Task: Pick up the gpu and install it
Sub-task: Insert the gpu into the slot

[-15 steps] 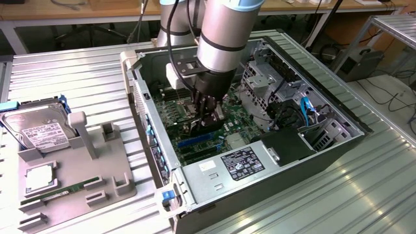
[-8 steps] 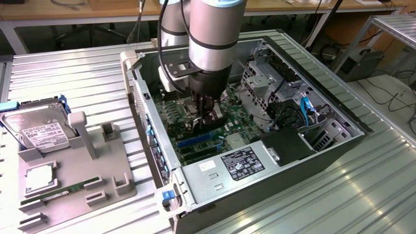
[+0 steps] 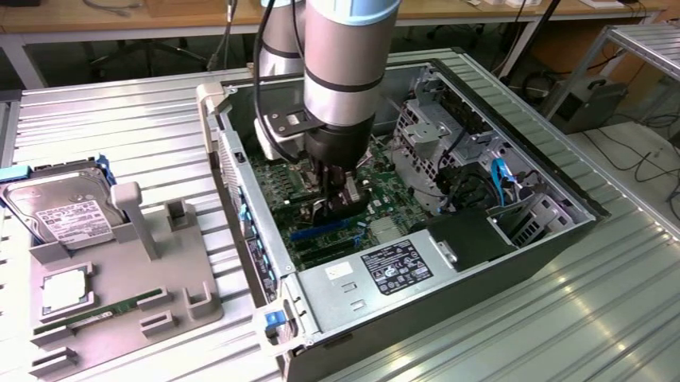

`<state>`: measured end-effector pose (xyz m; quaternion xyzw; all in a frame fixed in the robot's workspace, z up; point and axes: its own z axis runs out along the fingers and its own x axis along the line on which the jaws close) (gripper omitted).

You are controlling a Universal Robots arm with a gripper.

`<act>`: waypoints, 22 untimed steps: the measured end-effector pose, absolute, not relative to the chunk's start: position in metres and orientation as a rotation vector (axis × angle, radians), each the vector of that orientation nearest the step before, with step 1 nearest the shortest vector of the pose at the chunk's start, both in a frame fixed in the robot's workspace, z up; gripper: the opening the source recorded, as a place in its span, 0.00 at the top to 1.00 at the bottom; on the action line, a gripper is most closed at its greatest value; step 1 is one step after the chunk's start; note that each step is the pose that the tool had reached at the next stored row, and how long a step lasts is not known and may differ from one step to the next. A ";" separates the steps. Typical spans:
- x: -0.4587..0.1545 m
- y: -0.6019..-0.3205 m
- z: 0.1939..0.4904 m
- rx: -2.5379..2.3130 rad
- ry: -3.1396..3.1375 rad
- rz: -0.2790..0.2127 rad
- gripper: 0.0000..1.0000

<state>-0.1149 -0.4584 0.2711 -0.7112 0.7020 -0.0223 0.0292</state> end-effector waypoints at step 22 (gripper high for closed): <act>-0.115 -0.458 0.263 -2.172 2.196 -0.056 0.74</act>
